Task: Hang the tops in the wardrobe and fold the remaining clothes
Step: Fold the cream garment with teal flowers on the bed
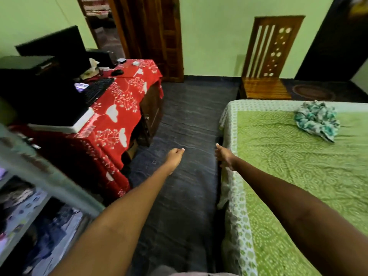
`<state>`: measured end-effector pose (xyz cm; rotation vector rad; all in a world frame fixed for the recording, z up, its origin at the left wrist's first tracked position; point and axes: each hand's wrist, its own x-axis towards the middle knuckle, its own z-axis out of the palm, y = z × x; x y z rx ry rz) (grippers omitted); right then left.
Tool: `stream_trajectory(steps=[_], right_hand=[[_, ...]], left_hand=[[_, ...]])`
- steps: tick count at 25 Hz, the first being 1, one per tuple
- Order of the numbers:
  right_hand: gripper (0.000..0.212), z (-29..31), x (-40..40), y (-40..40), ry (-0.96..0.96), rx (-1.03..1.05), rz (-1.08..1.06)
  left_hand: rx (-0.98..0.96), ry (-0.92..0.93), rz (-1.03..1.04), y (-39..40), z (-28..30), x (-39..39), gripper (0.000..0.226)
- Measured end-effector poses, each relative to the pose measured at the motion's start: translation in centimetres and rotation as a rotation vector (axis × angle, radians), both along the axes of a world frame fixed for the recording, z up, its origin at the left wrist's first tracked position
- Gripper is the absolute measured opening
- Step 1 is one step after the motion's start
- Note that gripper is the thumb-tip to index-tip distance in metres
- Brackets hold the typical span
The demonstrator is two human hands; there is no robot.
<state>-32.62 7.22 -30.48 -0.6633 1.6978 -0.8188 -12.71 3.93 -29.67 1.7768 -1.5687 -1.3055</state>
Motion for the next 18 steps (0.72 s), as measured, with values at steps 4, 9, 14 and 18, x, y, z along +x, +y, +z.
stream_trajectory(steps=[4, 9, 14, 18], right_hand=[[0.036, -0.7, -6.1, -1.5, -0.073, 0.008, -0.052], [0.052, -1.4, -14.5, -6.5, -0.036, 0.019, -0.233], [0.058, -1.8, -22.3, -12.6, -0.025, 0.047, -0.433], [0.061, -1.5, -26.7, -17.4, -0.034, 0.035, -0.578]], left_hand=[[0.018, -0.083, -0.065, -4.9, -0.9, -6.3, 0.038], [0.105, -0.009, -0.229, -14.0, -1.9, -15.4, 0.034], [0.168, 0.093, -0.381, -23.2, -1.7, -24.9, 0.024], [0.189, 0.049, -0.492, -31.3, -1.8, -31.6, 0.030]])
